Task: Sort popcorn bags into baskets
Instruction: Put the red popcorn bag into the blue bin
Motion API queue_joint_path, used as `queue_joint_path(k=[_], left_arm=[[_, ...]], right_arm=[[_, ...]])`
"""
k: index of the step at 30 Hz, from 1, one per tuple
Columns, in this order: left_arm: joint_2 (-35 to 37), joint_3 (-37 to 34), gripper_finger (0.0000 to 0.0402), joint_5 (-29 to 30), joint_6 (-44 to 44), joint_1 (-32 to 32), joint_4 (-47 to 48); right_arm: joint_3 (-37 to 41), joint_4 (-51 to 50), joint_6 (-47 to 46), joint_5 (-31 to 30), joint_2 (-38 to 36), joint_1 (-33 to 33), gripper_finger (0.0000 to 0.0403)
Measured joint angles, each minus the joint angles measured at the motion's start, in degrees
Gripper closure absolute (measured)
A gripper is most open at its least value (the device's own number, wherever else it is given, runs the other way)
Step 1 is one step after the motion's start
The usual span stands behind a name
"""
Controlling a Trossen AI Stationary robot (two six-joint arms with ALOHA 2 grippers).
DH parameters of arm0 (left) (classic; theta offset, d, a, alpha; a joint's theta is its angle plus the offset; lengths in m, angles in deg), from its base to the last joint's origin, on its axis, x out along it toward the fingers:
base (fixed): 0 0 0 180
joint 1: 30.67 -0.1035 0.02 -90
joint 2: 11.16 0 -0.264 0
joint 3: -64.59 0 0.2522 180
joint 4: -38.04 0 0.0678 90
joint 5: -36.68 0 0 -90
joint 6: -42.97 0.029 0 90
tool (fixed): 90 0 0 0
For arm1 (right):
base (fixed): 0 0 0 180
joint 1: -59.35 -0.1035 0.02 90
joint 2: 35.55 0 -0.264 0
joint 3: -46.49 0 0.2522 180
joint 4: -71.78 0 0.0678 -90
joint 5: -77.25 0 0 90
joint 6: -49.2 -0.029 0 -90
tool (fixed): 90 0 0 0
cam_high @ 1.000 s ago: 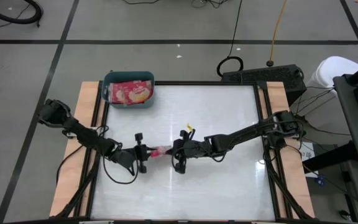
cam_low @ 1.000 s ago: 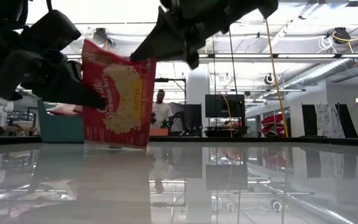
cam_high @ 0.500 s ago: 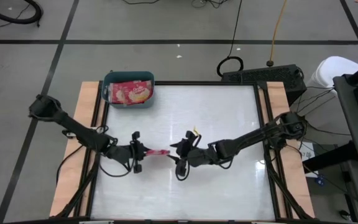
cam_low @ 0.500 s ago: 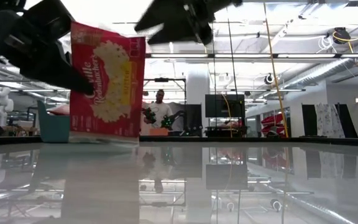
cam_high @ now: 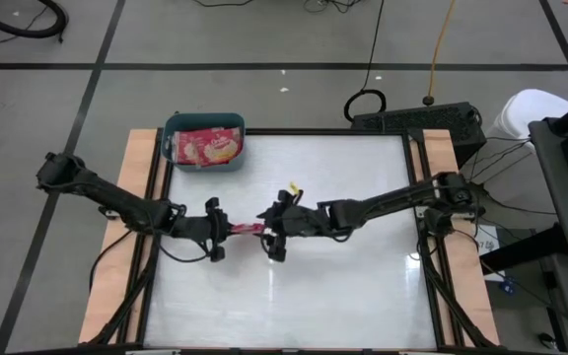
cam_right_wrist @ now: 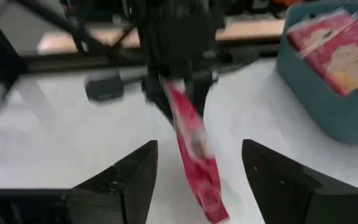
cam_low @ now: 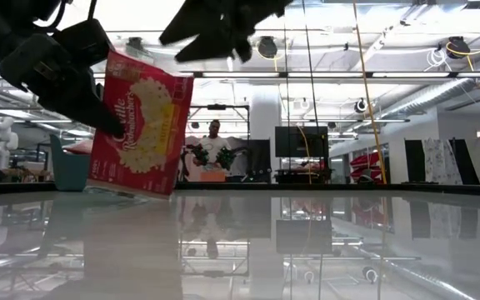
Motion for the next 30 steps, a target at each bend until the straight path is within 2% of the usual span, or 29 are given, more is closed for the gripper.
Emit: queue_joint_path(k=[3,9,13,20,24,27,30], left_arm=[[-0.5,0.0,0.0376,-0.2,0.1,-0.4,0.2],[-0.5,0.0,0.0379,-1.3,0.6,-0.3,0.6],[-0.5,0.0,0.0368,-1.4,0.6,-0.3,0.8],[-0.5,0.0,0.0381,-1.4,1.7,-0.3,0.8],[-0.6,0.0,0.0373,-1.5,2.4,-0.3,0.2],[-0.6,0.0,0.0367,-1.8,2.7,-0.3,-0.7],[-0.6,0.0,0.0369,-1.8,2.7,-0.3,-0.8]], right_arm=[[0.0,1.4,2.7,2.3,2.3,0.1,0.0178],[0.0,3.5,8.6,2.7,5.9,0.8,0.0179],[0.1,3.0,10.0,2.7,6.4,2.0,0.0179],[0.1,5.3,14.3,2.7,6.4,2.7,0.0183],[0.1,6.1,15.2,4.3,7.0,2.7,0.0184],[0.1,5.5,14.6,7.8,8.2,3.0,0.0204],[0.2,6.3,15.3,8.6,9.3,3.2,0.0253]])
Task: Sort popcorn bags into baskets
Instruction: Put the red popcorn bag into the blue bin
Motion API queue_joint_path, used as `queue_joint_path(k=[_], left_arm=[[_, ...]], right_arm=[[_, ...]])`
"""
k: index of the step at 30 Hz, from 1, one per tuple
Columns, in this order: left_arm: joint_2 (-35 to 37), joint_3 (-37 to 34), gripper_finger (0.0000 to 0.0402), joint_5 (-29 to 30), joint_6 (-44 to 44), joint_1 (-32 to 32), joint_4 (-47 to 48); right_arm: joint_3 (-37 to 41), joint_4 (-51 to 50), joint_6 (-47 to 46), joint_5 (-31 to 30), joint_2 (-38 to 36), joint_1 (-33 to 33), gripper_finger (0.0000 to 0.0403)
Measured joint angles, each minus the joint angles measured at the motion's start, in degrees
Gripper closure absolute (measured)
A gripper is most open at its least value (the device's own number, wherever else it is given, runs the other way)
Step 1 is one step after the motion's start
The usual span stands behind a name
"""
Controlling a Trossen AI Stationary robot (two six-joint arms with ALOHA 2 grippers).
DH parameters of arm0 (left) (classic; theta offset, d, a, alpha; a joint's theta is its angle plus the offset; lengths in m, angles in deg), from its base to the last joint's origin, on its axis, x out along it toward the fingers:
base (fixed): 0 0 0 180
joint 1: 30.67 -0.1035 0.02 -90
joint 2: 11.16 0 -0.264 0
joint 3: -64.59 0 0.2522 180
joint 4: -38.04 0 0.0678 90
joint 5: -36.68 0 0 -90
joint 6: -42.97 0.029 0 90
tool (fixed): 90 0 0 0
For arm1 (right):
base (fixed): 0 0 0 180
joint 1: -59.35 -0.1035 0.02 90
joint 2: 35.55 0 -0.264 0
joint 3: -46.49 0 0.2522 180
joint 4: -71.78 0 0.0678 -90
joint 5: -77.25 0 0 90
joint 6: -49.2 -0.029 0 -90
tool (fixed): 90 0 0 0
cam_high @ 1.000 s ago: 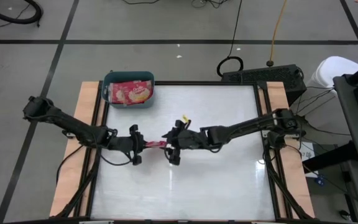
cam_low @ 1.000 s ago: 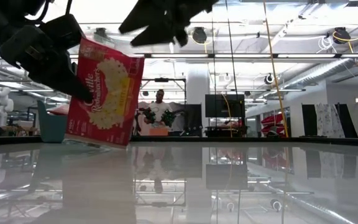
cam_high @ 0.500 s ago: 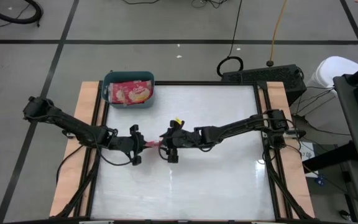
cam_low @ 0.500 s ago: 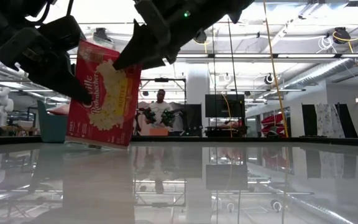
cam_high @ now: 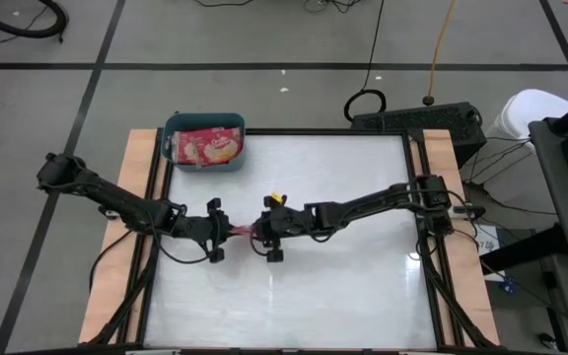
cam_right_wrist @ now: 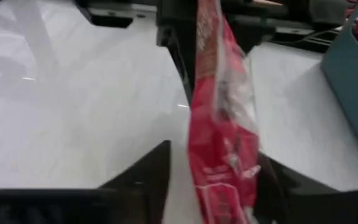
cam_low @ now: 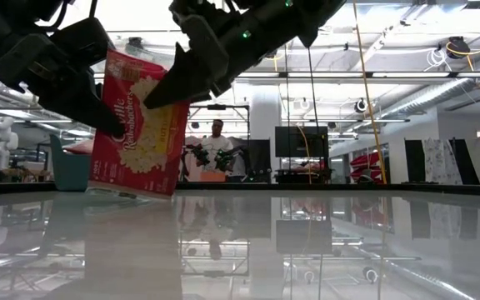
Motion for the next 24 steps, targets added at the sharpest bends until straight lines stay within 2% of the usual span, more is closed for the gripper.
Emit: queue_joint_path(k=[5,6,8,10,14,17,21,24], left_arm=[[0.0,0.0,0.0371,0.7,0.5,0.1,-0.3],[0.0,0.0,0.0363,1.4,1.0,0.1,-0.3],[0.0,0.0,0.0331,2.1,2.1,0.3,-0.9],[0.2,0.0,0.0283,3.6,2.8,0.8,-1.4],[1.7,0.0,0.0178,11.6,0.2,1.9,-0.6],[3.5,0.0,0.0118,17.0,-1.5,3.0,0.6],[5.2,0.0,0.0078,18.8,-3.1,5.2,0.8],[5.6,0.0,0.0073,19.0,-5.2,7.2,0.8]], right_arm=[[0.0,0.2,0.5,-0.3,-0.1,0.0,0.0375],[0.0,0.2,0.8,-0.5,-0.2,0.0,0.0387],[0.0,-0.9,0.7,-0.9,-1.0,0.0,0.0386],[0.0,-2.7,0.0,-2.7,-2.2,0.1,0.0379],[0.8,-6.3,-0.3,-4.5,-5.5,0.1,0.0389],[3.4,-6.0,-1.7,-5.9,-8.6,-0.4,0.0395],[9.1,-4.1,-5.1,-9.5,-11.8,-1.8,0.0386],[15.5,5.9,-7.0,-10.4,-13.8,-2.9,0.0386]])
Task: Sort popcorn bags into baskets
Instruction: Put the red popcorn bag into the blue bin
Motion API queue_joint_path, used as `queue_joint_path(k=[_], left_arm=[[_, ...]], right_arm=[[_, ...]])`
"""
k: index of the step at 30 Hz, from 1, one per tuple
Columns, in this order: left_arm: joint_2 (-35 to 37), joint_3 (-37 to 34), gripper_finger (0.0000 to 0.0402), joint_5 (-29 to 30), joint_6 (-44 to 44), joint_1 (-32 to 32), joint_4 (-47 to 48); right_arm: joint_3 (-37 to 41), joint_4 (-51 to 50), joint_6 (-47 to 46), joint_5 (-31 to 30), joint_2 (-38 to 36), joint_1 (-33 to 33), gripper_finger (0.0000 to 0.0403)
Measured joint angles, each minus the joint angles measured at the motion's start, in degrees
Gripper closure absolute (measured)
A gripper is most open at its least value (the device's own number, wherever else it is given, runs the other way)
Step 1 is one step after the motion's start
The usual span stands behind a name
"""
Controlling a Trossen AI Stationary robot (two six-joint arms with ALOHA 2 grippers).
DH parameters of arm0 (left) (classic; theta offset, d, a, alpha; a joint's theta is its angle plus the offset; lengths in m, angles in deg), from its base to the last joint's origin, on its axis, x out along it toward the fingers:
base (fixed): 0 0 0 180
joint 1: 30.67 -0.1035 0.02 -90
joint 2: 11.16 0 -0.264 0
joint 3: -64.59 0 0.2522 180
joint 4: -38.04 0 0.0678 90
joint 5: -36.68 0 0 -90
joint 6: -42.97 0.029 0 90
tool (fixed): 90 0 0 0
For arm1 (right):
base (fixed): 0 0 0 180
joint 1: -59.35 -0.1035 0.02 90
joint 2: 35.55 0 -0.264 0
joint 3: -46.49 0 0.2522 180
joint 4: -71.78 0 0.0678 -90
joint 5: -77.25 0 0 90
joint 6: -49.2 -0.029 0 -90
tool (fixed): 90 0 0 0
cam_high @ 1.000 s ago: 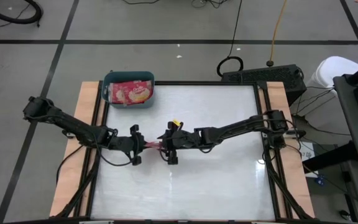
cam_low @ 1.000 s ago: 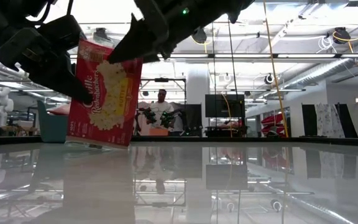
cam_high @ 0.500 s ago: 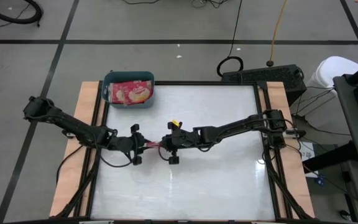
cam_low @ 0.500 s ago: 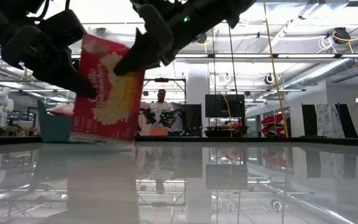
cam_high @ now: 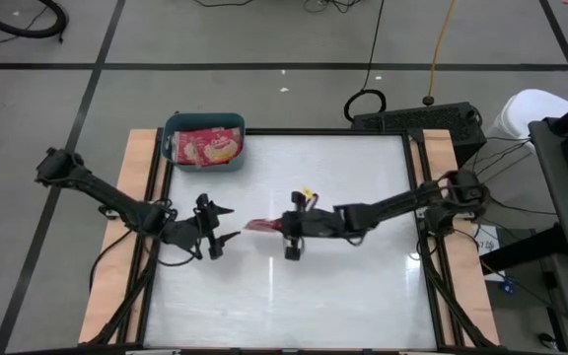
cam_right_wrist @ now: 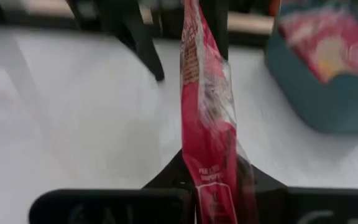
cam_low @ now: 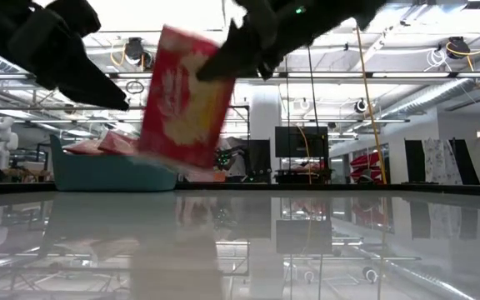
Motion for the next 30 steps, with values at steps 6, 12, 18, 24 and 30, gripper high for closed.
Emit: queue_joint_path(k=[6,12,18,24,30], left_arm=[[0.1,0.0,0.0102,2.7,-1.5,4.3,-0.6],[2.2,0.0,0.0135,5.7,5.0,5.7,-5.7],[6.9,0.0,0.0152,5.7,14.4,4.1,-12.7],[9.6,0.0,0.0155,3.7,22.3,2.1,-16.9],[8.1,0.0,0.0176,-1.8,23.6,-1.7,-22.0]], right_arm=[[12.7,26.3,-2.8,-0.2,-0.8,-1.1,0.0388],[19.5,44.8,-1.6,-0.3,-0.8,-0.8,0.0389],[20.3,54.4,3.4,-0.2,-0.8,0.1,0.0389],[20.3,61.5,4.6,0.0,-0.8,0.9,0.0389],[20.3,62.2,4.7,0.2,-0.8,0.9,0.0389]])
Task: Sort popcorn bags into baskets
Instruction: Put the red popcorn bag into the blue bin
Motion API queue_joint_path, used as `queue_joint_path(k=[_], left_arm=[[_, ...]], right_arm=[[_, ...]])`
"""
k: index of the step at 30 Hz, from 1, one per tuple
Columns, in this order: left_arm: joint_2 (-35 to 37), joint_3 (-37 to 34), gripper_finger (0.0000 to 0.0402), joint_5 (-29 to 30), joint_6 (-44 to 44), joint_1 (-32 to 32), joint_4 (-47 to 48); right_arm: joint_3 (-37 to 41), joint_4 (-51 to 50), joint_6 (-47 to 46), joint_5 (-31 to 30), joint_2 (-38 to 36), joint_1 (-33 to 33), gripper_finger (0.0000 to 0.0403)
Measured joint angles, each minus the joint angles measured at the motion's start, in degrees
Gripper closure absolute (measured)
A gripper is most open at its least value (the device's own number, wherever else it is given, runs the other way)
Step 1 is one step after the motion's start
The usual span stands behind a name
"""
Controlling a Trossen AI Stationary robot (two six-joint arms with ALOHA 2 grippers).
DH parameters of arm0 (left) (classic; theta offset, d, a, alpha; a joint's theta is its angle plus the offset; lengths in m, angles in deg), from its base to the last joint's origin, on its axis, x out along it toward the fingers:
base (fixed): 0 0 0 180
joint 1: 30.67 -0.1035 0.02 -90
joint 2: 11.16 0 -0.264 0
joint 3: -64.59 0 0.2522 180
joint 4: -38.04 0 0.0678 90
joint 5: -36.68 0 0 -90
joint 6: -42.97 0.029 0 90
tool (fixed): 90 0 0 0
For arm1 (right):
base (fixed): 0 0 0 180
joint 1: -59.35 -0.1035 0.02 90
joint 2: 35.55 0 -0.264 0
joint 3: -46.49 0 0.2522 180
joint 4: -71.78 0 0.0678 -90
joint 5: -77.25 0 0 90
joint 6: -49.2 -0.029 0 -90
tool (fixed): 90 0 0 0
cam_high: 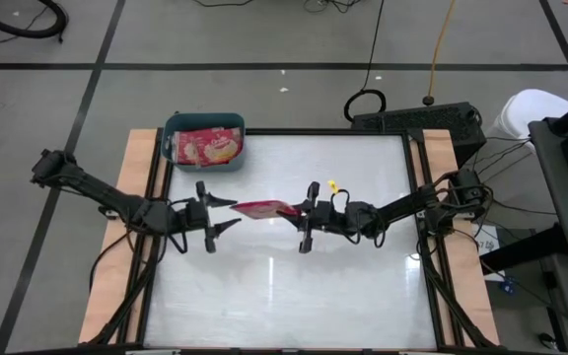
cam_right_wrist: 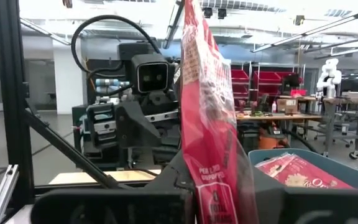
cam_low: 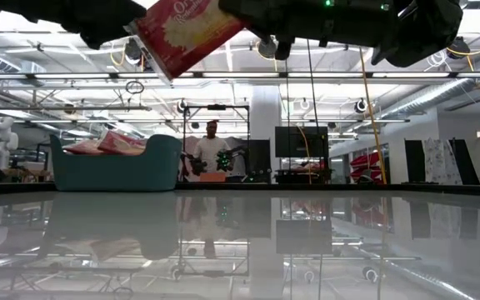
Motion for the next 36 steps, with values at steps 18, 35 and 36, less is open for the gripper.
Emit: queue_joint_path(k=[18,35,36], left_arm=[[-0.9,0.0,0.0379,-12.9,3.8,-6.6,-5.9],[9.6,25.3,0.0374,-18.3,-1.3,-21.2,49.5],[9.3,27.5,0.0375,-18.3,-1.3,-23.2,51.7]], right_arm=[[-0.1,2.0,2.8,2.6,-0.1,0.7,0.0381],[0.0,-19.9,-3.6,-17.1,-0.9,0.1,0.0243],[0.0,-20.5,-3.7,-17.1,-0.9,0.1,0.024]])
